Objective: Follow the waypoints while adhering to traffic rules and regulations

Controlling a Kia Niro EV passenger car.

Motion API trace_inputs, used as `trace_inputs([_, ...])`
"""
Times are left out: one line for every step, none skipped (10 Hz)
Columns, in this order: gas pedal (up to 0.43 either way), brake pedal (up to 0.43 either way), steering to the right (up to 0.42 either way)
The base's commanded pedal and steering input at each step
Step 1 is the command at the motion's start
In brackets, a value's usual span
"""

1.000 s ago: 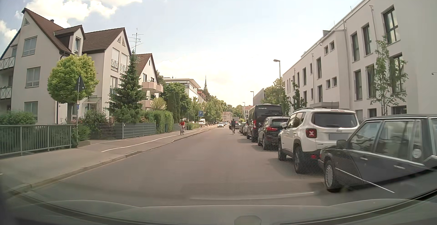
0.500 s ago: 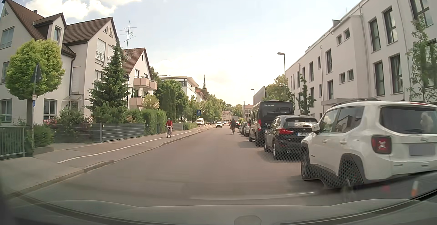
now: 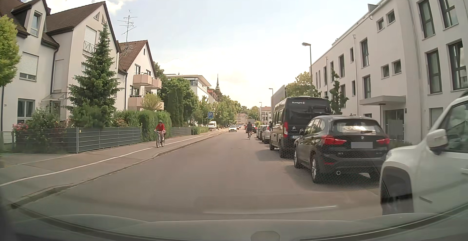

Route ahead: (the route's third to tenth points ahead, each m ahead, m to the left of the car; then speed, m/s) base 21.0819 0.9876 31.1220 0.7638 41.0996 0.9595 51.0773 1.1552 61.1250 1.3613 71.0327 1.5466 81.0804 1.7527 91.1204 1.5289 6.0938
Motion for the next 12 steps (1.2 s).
trace_inputs([0.0,0.0,0.001])
trace_inputs([0.0,0.0,-0.001])
trace_inputs([0.0,0.0,-0.003])
trace_inputs([0.0,0.0,-0.002])
trace_inputs([0.0,0.0,-0.002])
trace_inputs([0.0,0.0,-0.002])
trace_inputs([0.0,0.0,-0.003])
trace_inputs([0.0,0.0,-0.003])
trace_inputs([0.0,0.0,-0.003])
trace_inputs([0.0,0.0,-0.002])
trace_inputs([0.0,0.0,-0.002])
trace_inputs([0.0,0.0,-0.002])
